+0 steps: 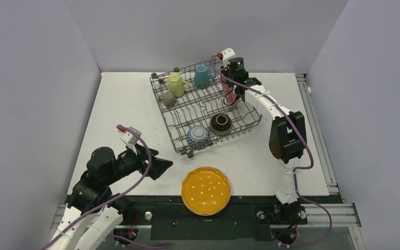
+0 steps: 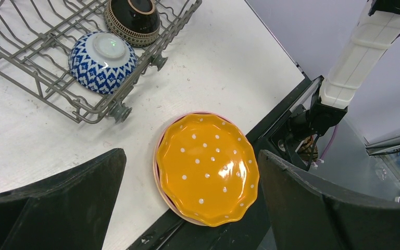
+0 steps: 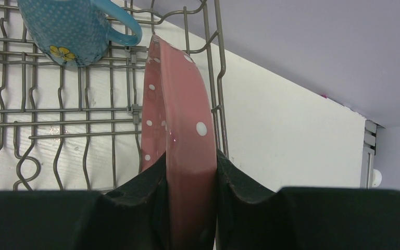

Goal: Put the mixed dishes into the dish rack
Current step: Insert the plate into the dish rack.

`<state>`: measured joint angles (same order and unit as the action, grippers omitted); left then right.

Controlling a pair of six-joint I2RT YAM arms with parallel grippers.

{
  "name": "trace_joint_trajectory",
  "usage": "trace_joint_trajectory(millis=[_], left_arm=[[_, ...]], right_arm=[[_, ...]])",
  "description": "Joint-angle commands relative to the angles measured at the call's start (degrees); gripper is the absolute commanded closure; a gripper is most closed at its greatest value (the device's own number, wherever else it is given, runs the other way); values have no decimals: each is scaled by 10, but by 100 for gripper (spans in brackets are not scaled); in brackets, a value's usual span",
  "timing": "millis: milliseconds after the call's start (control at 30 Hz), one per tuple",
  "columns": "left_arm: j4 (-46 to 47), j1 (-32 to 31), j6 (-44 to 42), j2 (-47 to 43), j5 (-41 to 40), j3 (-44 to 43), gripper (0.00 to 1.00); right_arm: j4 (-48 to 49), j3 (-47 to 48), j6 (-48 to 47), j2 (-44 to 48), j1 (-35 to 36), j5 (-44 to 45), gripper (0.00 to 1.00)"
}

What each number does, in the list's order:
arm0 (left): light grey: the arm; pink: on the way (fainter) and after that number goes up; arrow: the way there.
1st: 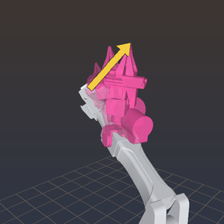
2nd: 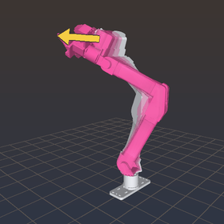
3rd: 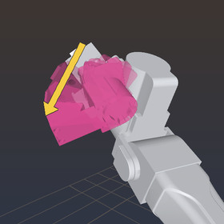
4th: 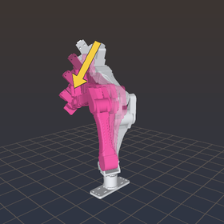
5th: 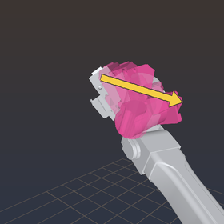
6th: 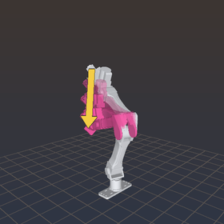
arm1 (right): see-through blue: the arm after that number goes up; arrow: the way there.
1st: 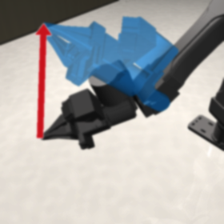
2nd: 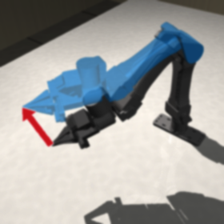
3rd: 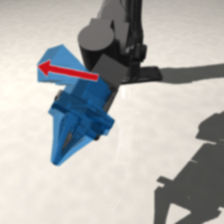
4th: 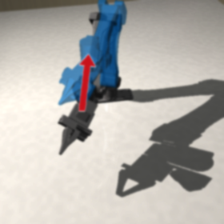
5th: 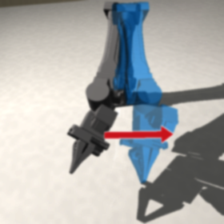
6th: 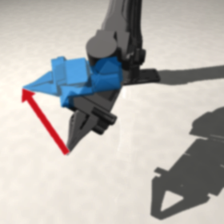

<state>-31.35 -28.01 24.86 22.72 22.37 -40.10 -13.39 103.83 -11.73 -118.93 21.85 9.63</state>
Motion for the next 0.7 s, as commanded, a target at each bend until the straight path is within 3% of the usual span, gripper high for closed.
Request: trace_joint_trajectory(millis=[0, 467, 667], left_arm=[[32, 7, -10, -3, 16, 1, 4], [38, 24, -11, 2, 33, 2, 4], [39, 33, -12, 4, 42, 2, 4]], right_arm=[[83, 30, 1, 1, 4, 20, 100], [81, 40, 5, -31, 8, 20, 100], [79, 47, 12, -34, 9, 29, 91]])
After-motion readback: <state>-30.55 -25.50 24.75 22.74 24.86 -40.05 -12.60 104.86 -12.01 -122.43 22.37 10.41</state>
